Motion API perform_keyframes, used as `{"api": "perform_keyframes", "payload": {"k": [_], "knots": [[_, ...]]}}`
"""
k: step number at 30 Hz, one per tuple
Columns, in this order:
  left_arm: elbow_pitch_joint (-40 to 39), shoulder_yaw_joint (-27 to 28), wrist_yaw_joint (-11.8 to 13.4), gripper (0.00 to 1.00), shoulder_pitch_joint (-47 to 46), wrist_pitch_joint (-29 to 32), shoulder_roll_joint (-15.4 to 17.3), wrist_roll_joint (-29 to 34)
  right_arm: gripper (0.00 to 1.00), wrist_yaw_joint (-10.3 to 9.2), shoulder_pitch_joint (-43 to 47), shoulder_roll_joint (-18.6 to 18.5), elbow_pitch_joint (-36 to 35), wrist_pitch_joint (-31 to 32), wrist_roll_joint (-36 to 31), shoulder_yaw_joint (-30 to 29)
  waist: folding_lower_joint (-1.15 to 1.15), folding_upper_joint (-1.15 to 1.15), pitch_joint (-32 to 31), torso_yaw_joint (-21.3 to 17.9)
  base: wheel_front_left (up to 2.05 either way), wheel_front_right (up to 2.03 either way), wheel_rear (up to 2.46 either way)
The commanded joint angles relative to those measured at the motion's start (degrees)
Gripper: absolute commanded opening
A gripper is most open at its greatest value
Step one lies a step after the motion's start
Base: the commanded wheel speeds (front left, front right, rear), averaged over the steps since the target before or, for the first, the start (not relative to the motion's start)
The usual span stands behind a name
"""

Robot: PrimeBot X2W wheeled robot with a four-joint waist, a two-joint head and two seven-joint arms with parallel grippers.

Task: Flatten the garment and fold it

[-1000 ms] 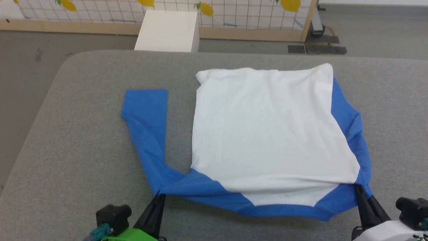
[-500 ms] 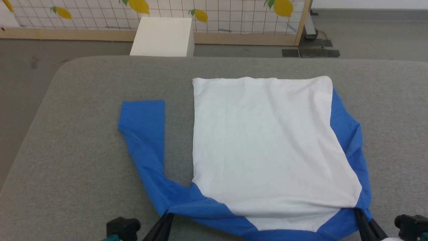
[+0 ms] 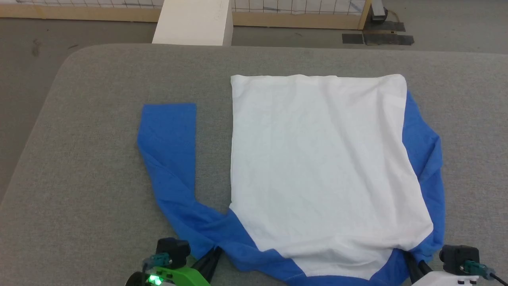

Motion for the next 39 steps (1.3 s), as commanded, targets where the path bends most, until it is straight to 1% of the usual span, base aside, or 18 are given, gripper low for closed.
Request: {"api": "perform_keyframes", "payload": {"k": [1, 4, 5, 6, 7, 8, 9, 10, 11, 12, 17, 21, 25, 28, 30, 32, 34, 39], "knots": [[1.2, -0.2, -0.6, 0.0, -1.5, -0.3, -0.6, 0.0, 0.0, -0.09, -1.5, 0.0, 0.9, -0.3, -0.5, 0.0, 0.0, 0.0, 0.3, 0.1, 0.0, 0.0, 0.0], [3.7, -0.2, -0.9, 0.0, -2.6, -1.2, -1.6, -0.2, 0.0, -0.09, -2.7, 0.0, 2.9, -0.8, -0.7, 0.2, 0.0, 0.0, 0.5, 0.1, 0.0, 0.0, 0.0], [4.3, -0.1, -0.8, 0.0, -2.8, -1.6, -1.8, -0.2, 0.03, -0.09, -3.0, 0.0, 3.4, -0.9, -0.8, 0.2, 0.0, 0.0, 0.6, 0.1, 0.0, 0.0, 0.0], [5.1, 0.0, -0.6, 0.0, -3.0, -2.1, -2.1, -0.3, 0.12, -0.09, -3.3, 0.0, 3.9, -1.1, -0.8, 0.3, 0.0, 0.0, 0.6, 0.0, 0.0, 0.0, 0.0], [5.6, 0.2, -0.4, 0.0, -3.2, -2.5, -2.3, -0.3, 0.27, -0.09, -3.6, 0.0, 4.3, -1.2, -0.8, 0.3, 0.0, 0.0, 0.5, 0.0, 0.0, 0.0, 0.0], [6.2, 0.3, -0.3, 0.0, -3.2, -2.8, -2.6, -0.4, 0.37, -0.09, -3.8, 0.0, 4.7, -1.3, -0.8, 0.4, 0.0, 0.0, 0.3, -0.1, 0.0, 0.0, 0.0], [6.7, 0.5, 0.0, 0.28, -3.2, -3.4, -2.9, -0.5, 0.54, -0.09, -3.9, 0.0, 5.1, -1.4, -0.9, 0.4, 0.0, 0.0, 0.0, -0.1, 0.0, 0.0, 0.0], [7.1, 0.8, 0.3, 0.5, -3.0, -4.1, -3.2, -0.7, 0.92, -0.09, -4.0, 0.0, 5.4, -1.4, -0.9, 0.5, 0.0, 0.0, -0.3, -0.2, 0.0, 0.0, 0.0], [7.4, 1.0, 0.4, 0.81, -2.8, -4.5, -3.4, -0.9, 1.0, -0.09, -3.9, 0.0, 5.5, -1.5, -0.9, 0.6, 0.0, 0.0, -0.7, -0.2, 0.0, 0.0, 0.0], [7.5, 1.3, 0.6, 1.0, -2.5, -5.1, -3.6, -1.2, 1.0, -0.09, -3.8, 0.0, 5.5, -1.5, -0.7, 0.7, 0.0, 0.0, -1.1, -0.3, 0.0, 0.0, 0.0], [6.1, 2.9, 2.4, 1.0, -0.2, -7.6, -3.8, -2.1, 1.0, -0.09, -2.2, 0.0, 4.1, -0.6, 0.6, 0.9, 0.0, 0.0, -2.8, -0.2, 0.0, 0.0, 0.0], [2.6, 5.7, 4.7, 1.0, 2.5, -10.5, -3.6, -3.3, 1.0, -0.09, 0.5, 0.0, 0.5, 1.3, 2.5, -0.1, 0.0, 0.0, -3.7, 0.0, 0.0, 0.0, 0.0], [-2.7, 9.6, 7.9, 1.0, 5.0, -14.7, -2.9, -3.0, 1.0, -0.09, 3.1, 0.0, -5.4, 3.3, 3.3, -3.9, 0.0, 0.0, -4.1, 0.1, 0.0, 0.0, 0.0], [-7.5, 13.0, 10.0, 1.0, 6.4, -16.6, -2.9, -1.2, 1.0, -0.09, 3.9, 0.0, -11.1, 3.1, 1.5, -7.7, 0.0, 0.0, -3.9, -0.2, 0.0, 0.0, 0.0], [-10.7, 15.3, 10.9, 1.0, 6.9, -17.0, -3.6, 0.4, 1.0, -0.09, 3.5, 0.0, -14.6, 1.9, -0.3, -9.5, 0.0, 0.0, -3.8, -0.4, 0.0, 0.0, 0.0], [-14.9, 18.3, 11.2, 1.0, 6.7, -17.1, -4.9, 3.5, 1.0, -0.09, 2.6, 0.0, -17.5, -0.4, -1.8, -10.9, 0.0, 0.0, -3.7, -0.6, 0.0, 0.0, 0.0], [-18.8, 21.4, 10.9, 1.0, 7.0, -17.1, -7.1, 6.7, 1.0, -0.09, 1.6, 0.0, -19.6, -3.3, -3.6, -11.0, 0.0, 0.0, -3.6, -0.8, 0.0, 0.0, 0.0], [-24.2, 26.6, 7.9, 1.0, 8.5, -17.2, -11.7, 14.0, 1.0, -0.09, 0.4, 0.0, -20.8, -10.3, -7.7, -9.1, 0.0, 0.0, -3.7, -1.0, 0.0, 0.0, 0.0]]}}
